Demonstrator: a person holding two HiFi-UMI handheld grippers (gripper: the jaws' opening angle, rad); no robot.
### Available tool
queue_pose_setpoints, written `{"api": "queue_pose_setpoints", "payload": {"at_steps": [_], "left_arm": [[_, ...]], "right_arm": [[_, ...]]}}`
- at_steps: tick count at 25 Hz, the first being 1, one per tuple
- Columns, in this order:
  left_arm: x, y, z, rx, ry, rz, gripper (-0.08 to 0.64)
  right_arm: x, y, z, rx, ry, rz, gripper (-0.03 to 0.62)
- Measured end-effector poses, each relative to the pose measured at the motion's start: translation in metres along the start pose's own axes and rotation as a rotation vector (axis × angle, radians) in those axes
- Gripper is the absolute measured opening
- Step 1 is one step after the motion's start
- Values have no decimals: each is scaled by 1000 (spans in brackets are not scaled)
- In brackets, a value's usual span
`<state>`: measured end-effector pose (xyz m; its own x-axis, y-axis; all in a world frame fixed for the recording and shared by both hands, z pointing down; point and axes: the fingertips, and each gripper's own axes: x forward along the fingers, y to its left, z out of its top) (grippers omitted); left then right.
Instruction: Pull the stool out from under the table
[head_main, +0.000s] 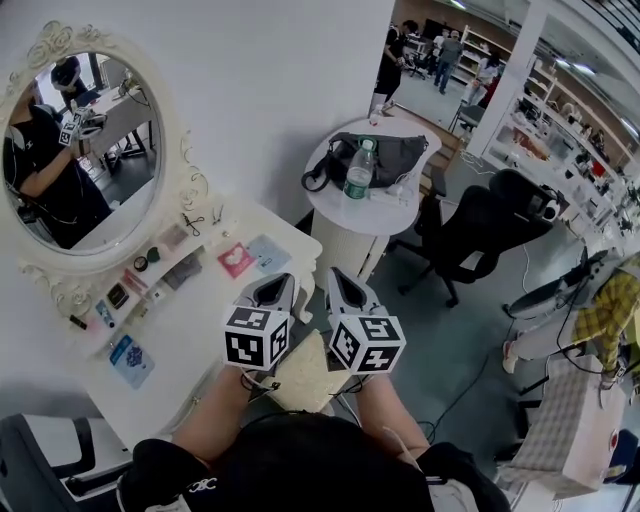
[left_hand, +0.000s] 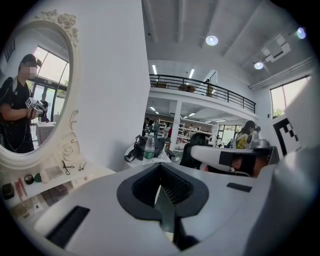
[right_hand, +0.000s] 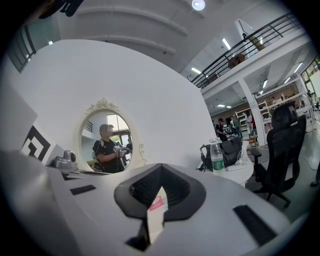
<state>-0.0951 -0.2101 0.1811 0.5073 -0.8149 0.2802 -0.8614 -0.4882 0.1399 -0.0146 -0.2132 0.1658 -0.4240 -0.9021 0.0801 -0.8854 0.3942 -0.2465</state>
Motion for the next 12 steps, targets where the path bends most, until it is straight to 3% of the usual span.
{"api": "queue_pose_setpoints", "payload": {"at_steps": [12], "left_arm": [[2, -7, -9, -8, 13, -6, 3]], "right_arm": [[-4, -7, -7, -49, 13, -30, 8]]}}
